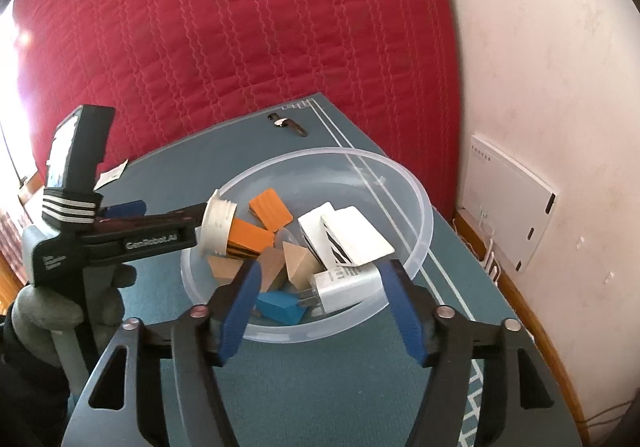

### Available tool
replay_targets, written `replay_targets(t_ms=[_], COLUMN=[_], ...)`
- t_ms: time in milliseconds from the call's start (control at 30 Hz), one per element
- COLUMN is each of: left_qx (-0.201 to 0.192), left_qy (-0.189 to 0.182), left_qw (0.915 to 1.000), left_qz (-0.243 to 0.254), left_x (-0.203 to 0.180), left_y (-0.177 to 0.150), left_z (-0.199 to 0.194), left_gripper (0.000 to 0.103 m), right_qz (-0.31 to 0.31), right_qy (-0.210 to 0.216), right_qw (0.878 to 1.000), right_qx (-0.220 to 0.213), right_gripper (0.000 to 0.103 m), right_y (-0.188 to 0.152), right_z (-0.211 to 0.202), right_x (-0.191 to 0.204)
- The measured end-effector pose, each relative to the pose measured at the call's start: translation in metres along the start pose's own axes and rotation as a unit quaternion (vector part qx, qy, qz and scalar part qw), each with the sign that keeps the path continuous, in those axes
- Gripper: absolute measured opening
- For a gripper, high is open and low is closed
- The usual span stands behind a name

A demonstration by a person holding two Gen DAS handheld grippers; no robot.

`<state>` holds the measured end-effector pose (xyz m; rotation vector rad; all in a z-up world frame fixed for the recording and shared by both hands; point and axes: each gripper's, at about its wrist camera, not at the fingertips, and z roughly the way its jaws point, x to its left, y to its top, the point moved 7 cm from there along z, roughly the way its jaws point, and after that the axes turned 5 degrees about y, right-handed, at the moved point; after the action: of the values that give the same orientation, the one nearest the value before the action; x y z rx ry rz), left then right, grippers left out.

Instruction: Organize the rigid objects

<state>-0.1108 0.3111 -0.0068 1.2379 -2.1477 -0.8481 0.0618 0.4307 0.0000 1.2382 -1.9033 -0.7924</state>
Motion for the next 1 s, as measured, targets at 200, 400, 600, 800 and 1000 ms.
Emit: replay_targets(t_ms=[200,400,600,800,1000], left_qx=[-0.017,-0.03,-0.031,-0.019,-0.008], left_qy=[0.005,0.004,0.003,0.01,0.019], left_qw=[0.9997,0.999,0.9991,0.9998,0.9996], left_qz=[-0.016,-0.032,-0.03,-0.004,0.019], left_x=[0.013,0.026,0.023,0.008,-0.01], left_y=[-0.003,-0.01,-0.006,-0.002,0.003], left_z=[-0.024,-0.046,-0.046,-0.023,-0.007], left_gripper=[0.102,0.103,0.103,0.103,0.103], right_qz=[-0.004,-0.011,-0.015,-0.013,-0.003], right_qy=[-0.002,-0.011,-0.01,-0.012,-0.013], right_qw=[1.0,1.0,1.0,1.0,1.0], right_qx=[0.01,0.01,0.01,-0.001,-0.007], right_gripper=[0.08,0.087,0.088,0.088,0.088], right_y=[-0.002,-0.004,-0.008,-0.005,-0.002], right_z=[0.002,-0.004,-0.009,-0.016,-0.021], right_x=[0.002,0.007,0.014,0.013,0.005])
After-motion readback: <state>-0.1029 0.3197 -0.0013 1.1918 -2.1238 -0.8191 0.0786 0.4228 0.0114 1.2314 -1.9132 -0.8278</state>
